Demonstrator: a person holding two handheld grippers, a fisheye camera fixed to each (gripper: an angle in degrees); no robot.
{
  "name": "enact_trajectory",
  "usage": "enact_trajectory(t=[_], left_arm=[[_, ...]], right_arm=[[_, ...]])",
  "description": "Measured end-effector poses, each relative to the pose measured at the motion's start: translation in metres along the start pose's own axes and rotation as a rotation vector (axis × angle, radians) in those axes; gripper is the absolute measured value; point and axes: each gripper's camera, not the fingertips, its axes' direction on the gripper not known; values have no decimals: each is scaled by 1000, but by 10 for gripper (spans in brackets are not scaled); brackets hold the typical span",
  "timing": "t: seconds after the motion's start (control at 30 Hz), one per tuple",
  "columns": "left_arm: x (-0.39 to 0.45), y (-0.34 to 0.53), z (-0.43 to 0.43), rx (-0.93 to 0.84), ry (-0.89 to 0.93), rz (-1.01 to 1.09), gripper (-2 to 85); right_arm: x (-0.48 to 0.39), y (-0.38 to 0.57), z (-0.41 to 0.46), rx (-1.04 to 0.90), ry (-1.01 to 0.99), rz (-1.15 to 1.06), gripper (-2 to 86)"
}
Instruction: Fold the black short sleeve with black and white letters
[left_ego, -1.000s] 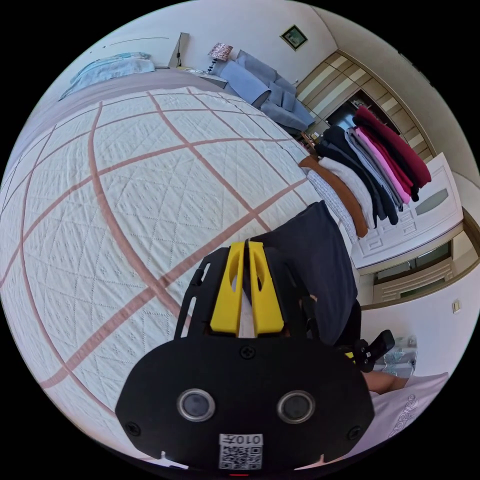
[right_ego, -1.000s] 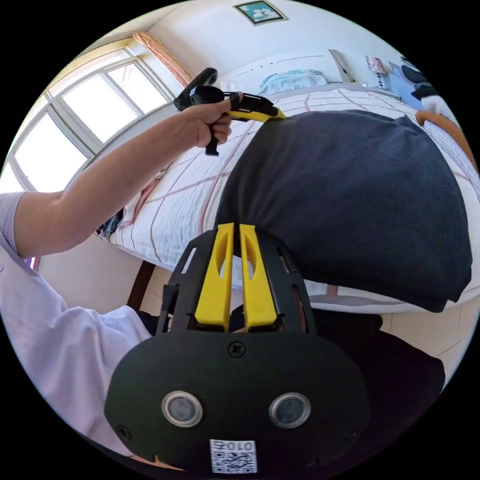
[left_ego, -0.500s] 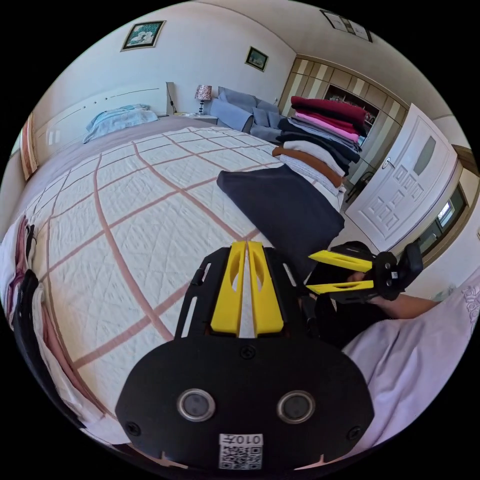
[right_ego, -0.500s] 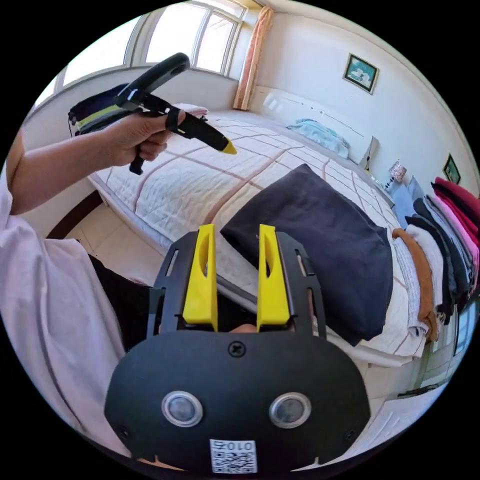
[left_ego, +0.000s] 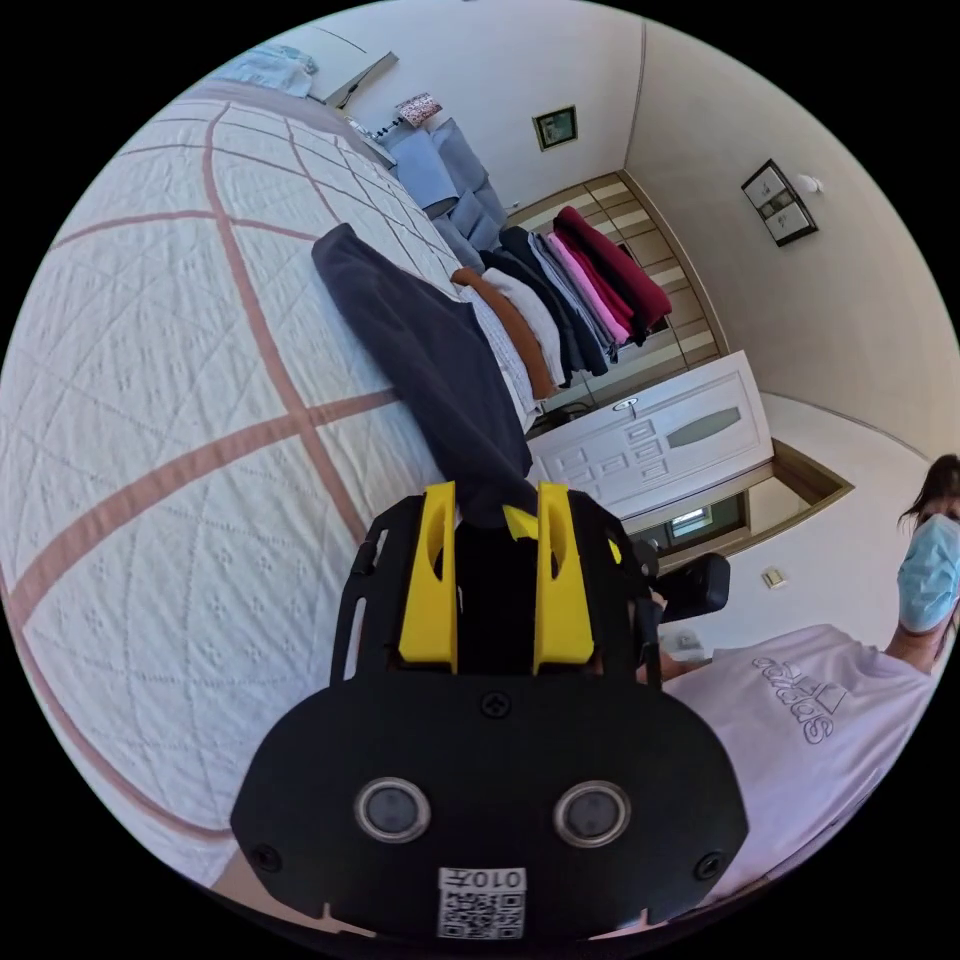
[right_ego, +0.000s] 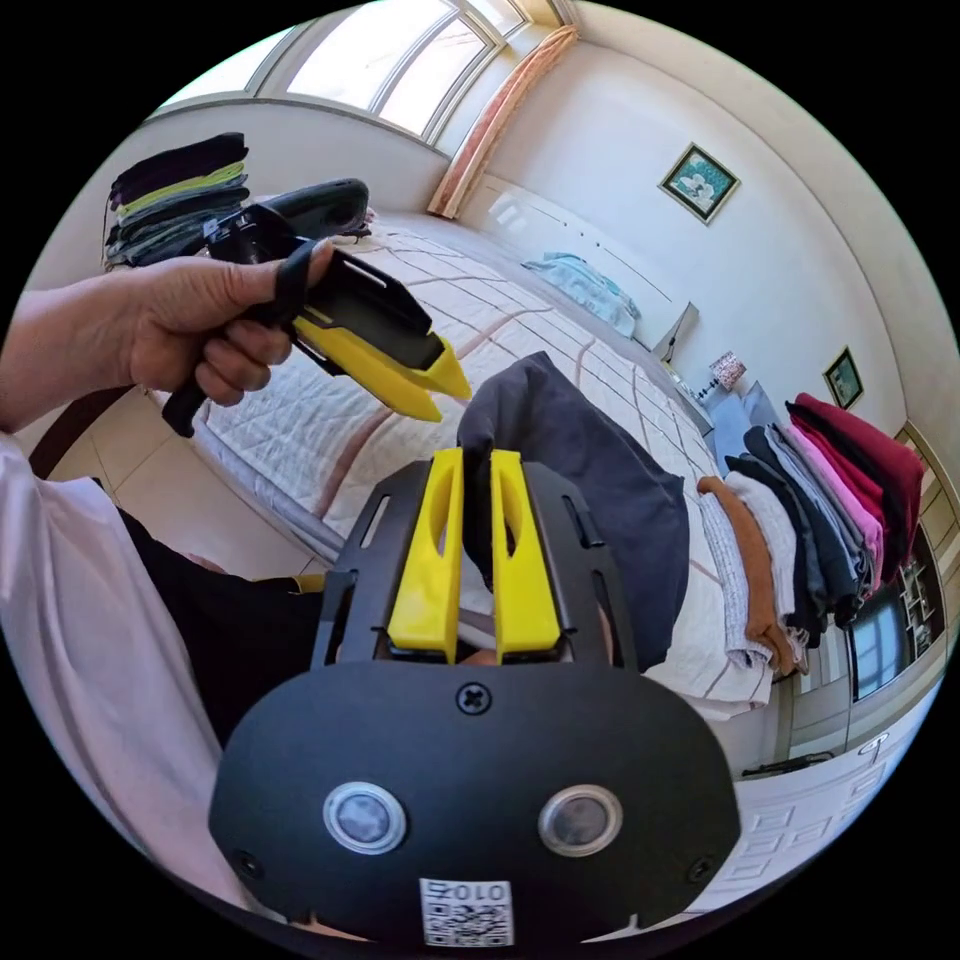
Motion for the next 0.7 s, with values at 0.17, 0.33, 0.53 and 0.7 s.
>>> enact_trajectory(t=[0.17, 0.33, 0.53, 0.7], left_arm=[[0, -24, 17, -44, 18, -41, 114], [-8, -39, 26, -50, 40, -107, 103], [1, -61, -4, -12, 121, -112, 78], [26, -92, -9, 11, 218, -64, 79]], right_arm=[[19, 10, 0, 38, 5, 16, 47], [63, 39, 8, 51, -126, 105, 49], [187, 138, 15, 103, -683, 658, 123], [244, 207, 61, 287, -1102, 965, 173]])
